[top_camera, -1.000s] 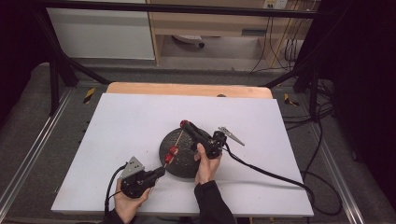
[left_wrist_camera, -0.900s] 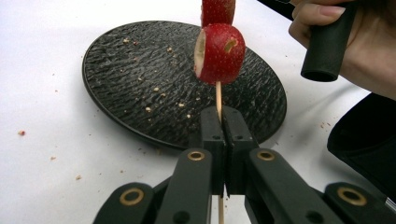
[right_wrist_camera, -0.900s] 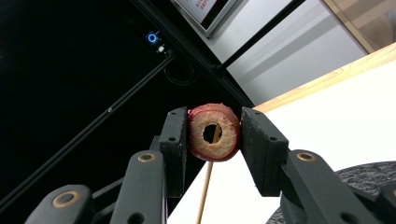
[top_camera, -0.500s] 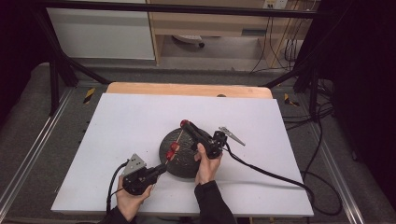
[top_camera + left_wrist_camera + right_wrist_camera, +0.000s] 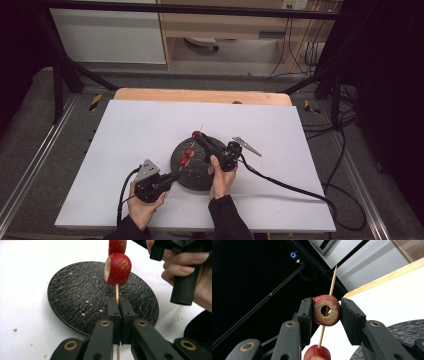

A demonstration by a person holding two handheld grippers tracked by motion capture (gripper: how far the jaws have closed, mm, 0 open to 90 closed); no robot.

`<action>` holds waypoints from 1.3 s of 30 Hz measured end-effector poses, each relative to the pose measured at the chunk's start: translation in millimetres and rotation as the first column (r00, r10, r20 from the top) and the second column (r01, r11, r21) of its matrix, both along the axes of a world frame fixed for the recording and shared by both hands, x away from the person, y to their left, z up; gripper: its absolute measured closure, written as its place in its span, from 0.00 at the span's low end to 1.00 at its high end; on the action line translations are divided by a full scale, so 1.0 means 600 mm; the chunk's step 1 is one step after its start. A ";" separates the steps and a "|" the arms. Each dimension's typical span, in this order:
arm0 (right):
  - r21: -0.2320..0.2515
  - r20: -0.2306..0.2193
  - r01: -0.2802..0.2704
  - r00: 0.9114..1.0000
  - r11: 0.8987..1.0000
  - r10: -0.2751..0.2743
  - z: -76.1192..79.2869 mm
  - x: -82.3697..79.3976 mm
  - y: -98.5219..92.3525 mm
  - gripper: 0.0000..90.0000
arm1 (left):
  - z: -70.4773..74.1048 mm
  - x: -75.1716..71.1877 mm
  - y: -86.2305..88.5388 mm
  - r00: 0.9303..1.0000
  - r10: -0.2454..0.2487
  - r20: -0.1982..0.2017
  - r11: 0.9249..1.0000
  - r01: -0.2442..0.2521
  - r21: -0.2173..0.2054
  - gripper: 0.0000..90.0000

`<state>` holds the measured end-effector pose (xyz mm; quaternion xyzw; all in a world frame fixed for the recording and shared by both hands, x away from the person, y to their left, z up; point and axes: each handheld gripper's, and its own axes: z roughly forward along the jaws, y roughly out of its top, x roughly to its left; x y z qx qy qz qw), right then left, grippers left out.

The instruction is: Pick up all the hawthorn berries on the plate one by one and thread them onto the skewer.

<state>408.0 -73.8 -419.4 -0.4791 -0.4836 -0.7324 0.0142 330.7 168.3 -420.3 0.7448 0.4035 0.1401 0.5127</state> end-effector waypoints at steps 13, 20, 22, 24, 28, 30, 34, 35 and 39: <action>-0.035 -0.013 -0.018 1.000 0.999 0.018 -0.011 -0.004 0.005 0.70 | -0.003 0.012 -0.003 1.000 0.001 0.001 1.000 -0.001 0.006 0.99; -0.057 -0.029 -0.037 0.999 0.998 0.035 -0.015 -0.006 0.007 0.70 | -0.008 0.011 -0.001 1.000 -0.002 0.000 1.000 0.002 0.013 0.99; -0.069 -0.024 -0.038 0.999 0.997 0.037 -0.015 -0.007 0.007 0.70 | -0.009 0.010 0.000 1.000 -0.006 0.000 1.000 0.006 0.018 0.99; -0.079 -0.030 -0.051 0.998 0.996 0.049 -0.013 -0.006 0.005 0.70 | -0.009 0.009 0.001 1.000 -0.008 0.002 1.000 0.008 0.015 0.99; -0.141 -0.019 -0.054 0.998 0.989 0.052 -0.002 -0.007 -0.001 0.63 | -0.007 0.006 0.005 1.000 -0.013 0.004 1.000 0.013 0.008 0.99; -0.179 -0.012 -0.052 0.999 0.983 0.051 0.004 -0.008 -0.010 0.58 | -0.006 0.006 0.007 1.000 -0.016 0.004 1.000 0.016 0.008 0.99; -0.271 -0.009 -0.060 0.998 0.961 0.060 0.016 -0.009 -0.032 0.50 | -0.007 0.004 0.009 1.000 -0.022 0.003 1.000 0.022 0.015 0.99; -0.293 -0.012 -0.067 0.998 0.954 0.066 0.017 -0.008 -0.037 0.47 | -0.008 0.004 0.010 1.000 -0.024 0.001 1.000 0.024 0.017 0.99; -0.392 -0.031 -0.104 0.994 0.914 0.100 0.018 -0.008 -0.054 0.34 | -0.010 0.002 0.012 1.000 -0.026 -0.003 0.999 0.026 0.021 0.99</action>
